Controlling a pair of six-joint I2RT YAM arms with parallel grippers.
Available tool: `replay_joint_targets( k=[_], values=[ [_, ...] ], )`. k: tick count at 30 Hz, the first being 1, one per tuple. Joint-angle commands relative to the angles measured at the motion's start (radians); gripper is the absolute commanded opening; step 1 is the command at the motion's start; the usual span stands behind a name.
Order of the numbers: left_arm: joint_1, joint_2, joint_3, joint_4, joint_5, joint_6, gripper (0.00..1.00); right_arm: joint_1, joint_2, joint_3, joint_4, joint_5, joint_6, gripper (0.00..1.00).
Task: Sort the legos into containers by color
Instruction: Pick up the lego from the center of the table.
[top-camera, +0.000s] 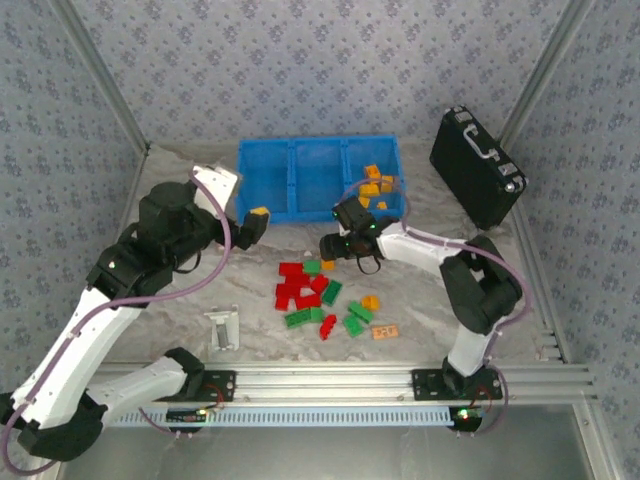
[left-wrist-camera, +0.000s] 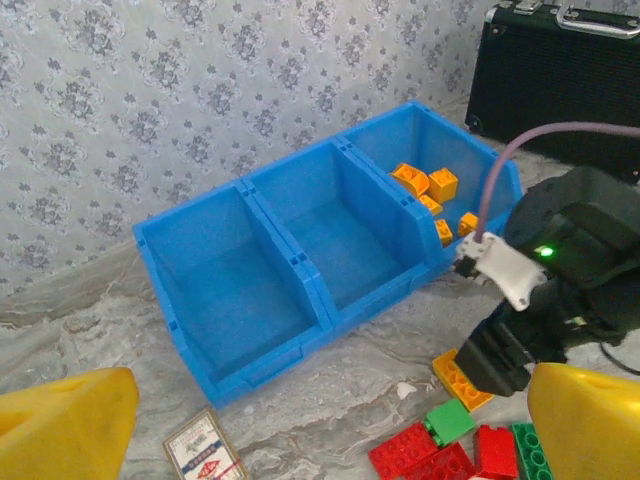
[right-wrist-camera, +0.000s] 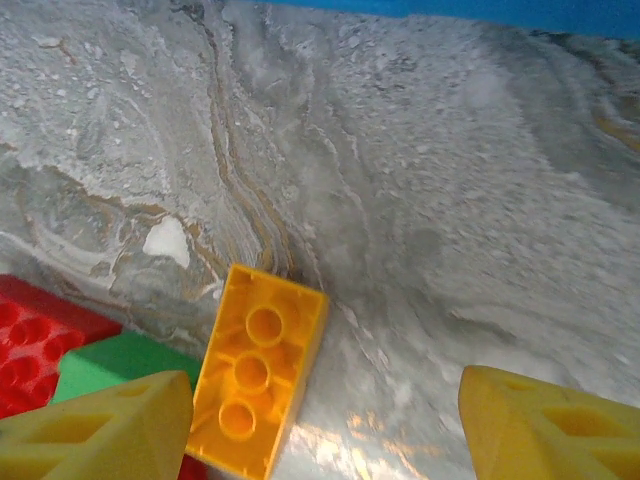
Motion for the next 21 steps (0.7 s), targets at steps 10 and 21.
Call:
replay_joint_targets(
  k=[10, 21],
  values=[
    [-0.005, -0.049, -0.040, 0.024, 0.021, -0.030, 1.00, 0.017, 0.135, 0.142, -0.015, 0.023, 0.008, 0.72],
    [-0.005, -0.070, -0.066, 0.032, 0.019, -0.050, 1.00, 0.055, 0.213, 0.222, -0.128, 0.117, 0.008, 0.60]
  ],
)
